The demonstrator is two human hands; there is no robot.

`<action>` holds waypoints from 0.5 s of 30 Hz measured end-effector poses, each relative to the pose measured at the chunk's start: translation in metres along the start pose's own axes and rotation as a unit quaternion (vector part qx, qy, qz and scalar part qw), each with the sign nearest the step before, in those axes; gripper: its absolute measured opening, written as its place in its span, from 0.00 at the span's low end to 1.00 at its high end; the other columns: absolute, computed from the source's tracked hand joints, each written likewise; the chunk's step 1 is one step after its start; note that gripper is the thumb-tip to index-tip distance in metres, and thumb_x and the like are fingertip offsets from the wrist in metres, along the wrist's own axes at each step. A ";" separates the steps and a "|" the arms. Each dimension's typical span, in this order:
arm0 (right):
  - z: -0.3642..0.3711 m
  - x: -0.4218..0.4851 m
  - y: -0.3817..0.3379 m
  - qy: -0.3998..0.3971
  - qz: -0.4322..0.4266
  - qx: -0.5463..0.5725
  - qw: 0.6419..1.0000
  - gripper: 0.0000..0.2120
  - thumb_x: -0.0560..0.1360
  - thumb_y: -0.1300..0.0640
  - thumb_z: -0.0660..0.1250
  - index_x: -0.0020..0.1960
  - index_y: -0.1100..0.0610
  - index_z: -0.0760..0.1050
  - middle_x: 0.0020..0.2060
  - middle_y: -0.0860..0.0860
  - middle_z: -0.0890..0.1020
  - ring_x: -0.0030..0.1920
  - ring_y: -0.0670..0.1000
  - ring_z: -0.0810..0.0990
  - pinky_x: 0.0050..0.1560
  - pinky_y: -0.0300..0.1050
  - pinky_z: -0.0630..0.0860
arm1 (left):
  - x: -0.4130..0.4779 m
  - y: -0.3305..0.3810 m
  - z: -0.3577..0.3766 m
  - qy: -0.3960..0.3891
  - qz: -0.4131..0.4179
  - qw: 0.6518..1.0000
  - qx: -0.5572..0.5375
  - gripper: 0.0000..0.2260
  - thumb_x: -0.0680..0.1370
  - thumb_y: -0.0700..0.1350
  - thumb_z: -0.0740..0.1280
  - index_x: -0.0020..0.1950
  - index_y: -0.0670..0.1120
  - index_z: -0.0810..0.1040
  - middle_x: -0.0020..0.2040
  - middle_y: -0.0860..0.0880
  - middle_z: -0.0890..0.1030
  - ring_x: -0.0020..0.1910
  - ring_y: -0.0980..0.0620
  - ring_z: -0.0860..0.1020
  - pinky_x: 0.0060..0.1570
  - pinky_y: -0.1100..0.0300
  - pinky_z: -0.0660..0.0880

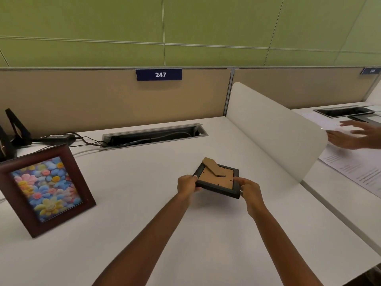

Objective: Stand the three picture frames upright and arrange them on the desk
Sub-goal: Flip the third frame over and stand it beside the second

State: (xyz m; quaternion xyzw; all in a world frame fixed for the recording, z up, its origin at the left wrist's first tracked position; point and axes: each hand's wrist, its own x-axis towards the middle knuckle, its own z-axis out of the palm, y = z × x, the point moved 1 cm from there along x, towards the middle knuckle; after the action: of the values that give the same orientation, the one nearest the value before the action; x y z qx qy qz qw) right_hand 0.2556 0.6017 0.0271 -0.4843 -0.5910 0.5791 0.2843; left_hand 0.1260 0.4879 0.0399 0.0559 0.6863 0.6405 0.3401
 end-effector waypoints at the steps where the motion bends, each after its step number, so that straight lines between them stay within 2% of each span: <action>1: -0.002 0.000 -0.001 -0.003 -0.014 -0.009 1.000 0.17 0.76 0.69 0.53 0.58 0.62 0.76 0.65 0.61 0.73 0.64 0.61 0.71 0.68 0.56 0.68 | -0.001 0.007 0.000 -0.002 -0.010 0.999 -0.031 0.12 0.77 0.34 0.60 0.59 0.31 0.71 0.50 0.40 0.72 0.36 0.50 0.74 0.26 0.66 0.77; 3: -0.007 -0.002 -0.001 -0.004 -0.061 -0.040 0.997 0.19 0.75 0.73 0.52 0.59 0.62 0.75 0.64 0.61 0.74 0.63 0.61 0.73 0.63 0.52 0.71 | -0.005 0.021 -0.001 -0.001 -0.019 0.998 -0.068 0.11 0.77 0.33 0.61 0.58 0.31 0.70 0.51 0.39 0.71 0.36 0.49 0.74 0.20 0.69 0.75; 5: -0.010 -0.006 -0.001 0.015 -0.145 -0.140 0.979 0.21 0.74 0.75 0.53 0.61 0.60 0.73 0.64 0.59 0.75 0.63 0.59 0.73 0.58 0.48 0.72 | -0.008 0.034 -0.003 -0.003 -0.020 0.996 -0.091 0.09 0.76 0.33 0.61 0.56 0.32 0.71 0.51 0.39 0.70 0.36 0.49 0.74 0.19 0.69 0.74; 8: -0.009 -0.010 -0.001 0.035 -0.254 -0.235 0.938 0.21 0.73 0.73 0.60 0.64 0.60 0.70 0.63 0.58 0.76 0.64 0.58 0.73 0.63 0.44 0.67 | -0.013 0.046 -0.009 -0.009 -0.028 0.990 -0.134 0.07 0.76 0.33 0.62 0.53 0.33 0.72 0.47 0.39 0.72 0.35 0.49 0.73 0.20 0.68 0.75; 11: -0.003 -0.010 -0.009 0.023 -0.324 -0.241 0.915 0.17 0.73 0.68 0.65 0.62 0.62 0.72 0.62 0.60 0.77 0.65 0.59 0.72 0.69 0.50 0.66 | -0.017 0.054 -0.018 -0.013 -0.034 0.986 -0.165 0.04 0.75 0.34 0.63 0.48 0.34 0.71 0.39 0.42 0.72 0.35 0.48 0.74 0.22 0.68 0.76; 12: -0.002 -0.011 -0.013 0.016 -0.348 -0.227 0.910 0.16 0.73 0.67 0.65 0.60 0.63 0.73 0.60 0.61 0.78 0.64 0.59 0.73 0.69 0.48 0.67 | -0.019 0.057 -0.021 -0.016 -0.035 0.985 -0.167 0.04 0.75 0.34 0.63 0.47 0.34 0.71 0.39 0.42 0.72 0.35 0.48 0.75 0.26 0.67 0.78; 13: -0.001 -0.013 -0.018 0.008 -0.369 -0.206 0.906 0.14 0.73 0.68 0.65 0.58 0.63 0.74 0.58 0.61 0.79 0.62 0.58 0.74 0.68 0.39 0.67 | -0.020 0.060 -0.023 -0.021 -0.037 0.985 -0.170 0.03 0.75 0.34 0.63 0.44 0.34 0.72 0.38 0.42 0.72 0.35 0.48 0.75 0.32 0.65 0.79; 15: 0.004 -0.016 -0.026 -0.008 -0.398 -0.159 0.903 0.12 0.73 0.69 0.64 0.56 0.64 0.74 0.54 0.59 0.79 0.56 0.53 0.76 0.60 0.21 0.63 | -0.022 0.067 -0.030 -0.027 -0.039 0.983 -0.175 0.06 0.75 0.35 0.64 0.38 0.37 0.72 0.38 0.42 0.72 0.35 0.49 0.76 0.45 0.58 0.77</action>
State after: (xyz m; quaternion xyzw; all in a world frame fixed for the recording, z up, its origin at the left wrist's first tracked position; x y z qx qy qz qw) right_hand 0.2516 0.5896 0.0552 -0.2431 -0.8212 0.3197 0.4054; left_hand 0.1033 0.4632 0.1083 -0.0140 0.5560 0.7349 0.3881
